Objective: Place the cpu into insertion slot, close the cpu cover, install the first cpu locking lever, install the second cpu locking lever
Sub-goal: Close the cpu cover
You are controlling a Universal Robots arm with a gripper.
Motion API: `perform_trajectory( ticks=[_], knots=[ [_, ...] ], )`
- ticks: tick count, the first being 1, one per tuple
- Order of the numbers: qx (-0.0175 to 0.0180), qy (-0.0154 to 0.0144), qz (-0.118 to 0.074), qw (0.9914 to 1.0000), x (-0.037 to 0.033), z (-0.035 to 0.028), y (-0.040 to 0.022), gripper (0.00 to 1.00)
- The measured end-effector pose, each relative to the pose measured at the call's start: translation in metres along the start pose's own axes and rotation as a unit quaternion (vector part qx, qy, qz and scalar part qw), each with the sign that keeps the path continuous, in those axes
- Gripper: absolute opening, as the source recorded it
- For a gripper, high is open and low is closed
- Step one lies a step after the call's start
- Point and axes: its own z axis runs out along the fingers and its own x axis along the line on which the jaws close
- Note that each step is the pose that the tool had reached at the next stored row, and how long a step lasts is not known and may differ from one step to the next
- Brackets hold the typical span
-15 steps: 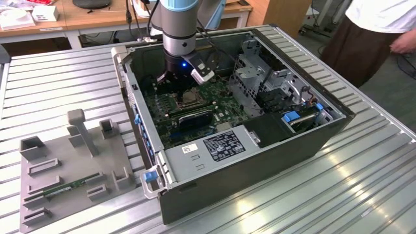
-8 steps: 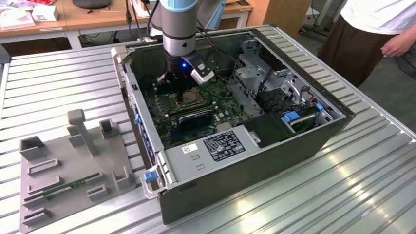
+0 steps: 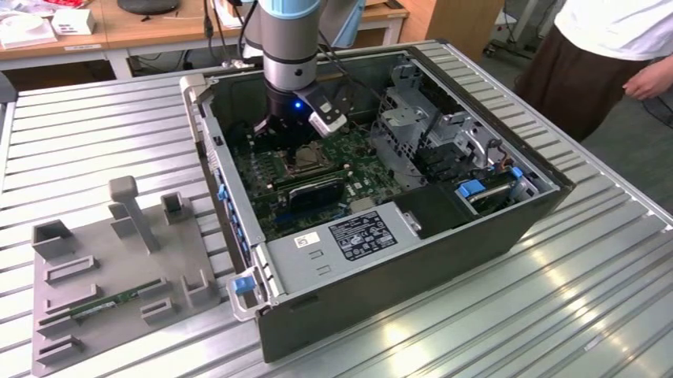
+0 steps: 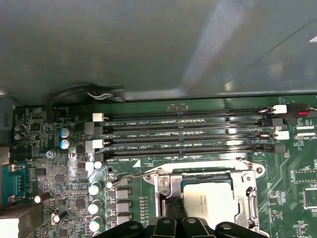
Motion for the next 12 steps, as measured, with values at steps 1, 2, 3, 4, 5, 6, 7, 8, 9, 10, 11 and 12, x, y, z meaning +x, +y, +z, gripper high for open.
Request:
perform_trajectory(
  ticks=[1,2,3,4,5,6,7,8,9,10,11,12],
  knots=[
    [-0.0004,-0.0002,0.0,1.0,-0.0001,-0.0008,0.0002,0.11],
    [-0.0007,-0.0004,0.0,1.0,-0.0003,-0.0018,0.0004,0.11],
    [-0.0001,0.0,0.0,1.0,-0.0002,-0.0034,0.0004,0.11],
    [0.0002,0.0002,0.0,1.0,-0.0001,-0.0047,0.0002,0.11],
    [0.0002,0.0002,0.0,1.0,-0.0002,-0.0056,0.0003,0.11],
    [0.0002,0.0002,0.0,1.0,-0.0002,-0.0064,0.0003,0.11],
    [0.0003,0.0002,0.0,1.0,-0.0002,-0.0072,0.0003,0.11],
    [0.0003,0.0002,0.0,1.0,-0.0002,-0.0077,0.0004,0.11],
    [0.0002,0.0002,0.0,1.0,-0.0002,-0.0077,0.0004,0.11],
    [0.0002,0.0001,0.0,1.0,-0.0002,-0.0077,0.0004,0.11],
    [0.0002,0.0002,0.0,1.0,-0.0002,-0.0078,0.0004,0.11],
    [0.0002,0.0002,0.0,1.0,-0.0002,-0.0078,0.0004,0.11]
  ],
)
